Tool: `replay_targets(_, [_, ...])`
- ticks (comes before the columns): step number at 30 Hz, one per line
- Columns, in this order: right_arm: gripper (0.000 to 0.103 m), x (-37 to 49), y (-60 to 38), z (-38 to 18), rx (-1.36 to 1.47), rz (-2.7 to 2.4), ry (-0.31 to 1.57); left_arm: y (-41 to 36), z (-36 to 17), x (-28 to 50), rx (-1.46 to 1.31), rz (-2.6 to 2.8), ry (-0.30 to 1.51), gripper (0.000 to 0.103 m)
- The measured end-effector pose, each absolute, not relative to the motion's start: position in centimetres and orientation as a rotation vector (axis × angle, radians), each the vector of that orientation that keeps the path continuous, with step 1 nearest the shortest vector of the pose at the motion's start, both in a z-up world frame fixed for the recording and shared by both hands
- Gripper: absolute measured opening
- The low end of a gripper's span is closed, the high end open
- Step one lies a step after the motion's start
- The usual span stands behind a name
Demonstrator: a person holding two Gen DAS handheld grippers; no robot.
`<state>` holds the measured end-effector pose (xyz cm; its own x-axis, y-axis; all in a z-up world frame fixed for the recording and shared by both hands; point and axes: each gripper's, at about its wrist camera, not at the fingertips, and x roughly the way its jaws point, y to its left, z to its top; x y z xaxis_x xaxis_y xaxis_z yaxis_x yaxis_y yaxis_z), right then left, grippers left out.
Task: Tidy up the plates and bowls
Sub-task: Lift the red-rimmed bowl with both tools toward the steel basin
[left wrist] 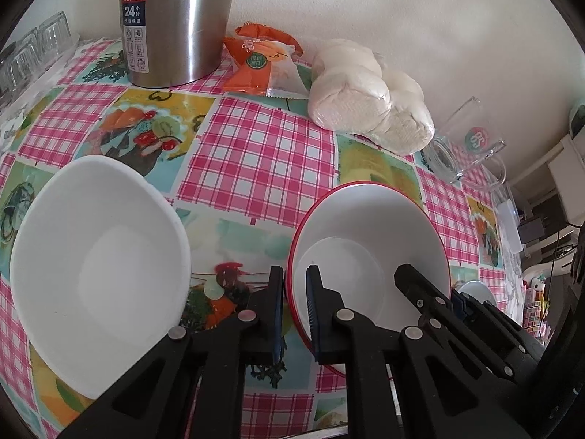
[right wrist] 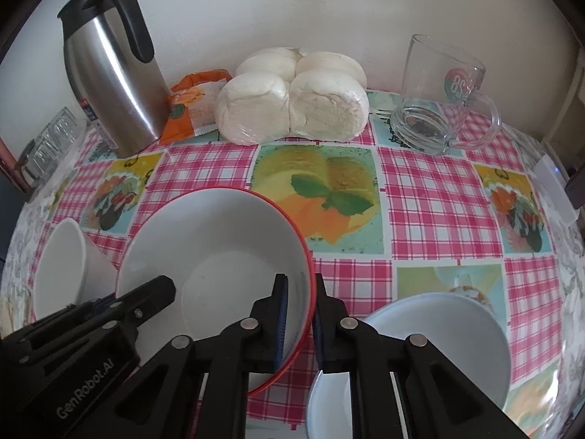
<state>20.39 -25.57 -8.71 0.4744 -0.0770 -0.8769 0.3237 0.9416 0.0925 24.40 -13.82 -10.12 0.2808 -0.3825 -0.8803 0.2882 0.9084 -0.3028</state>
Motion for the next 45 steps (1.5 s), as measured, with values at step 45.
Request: replay_targets(45, [0.014,7.6,-22.9,4.9,0.441,-0.259,0.692,-10.1,6.5,14.7,-0.018,-0.539,0.875,0.013])
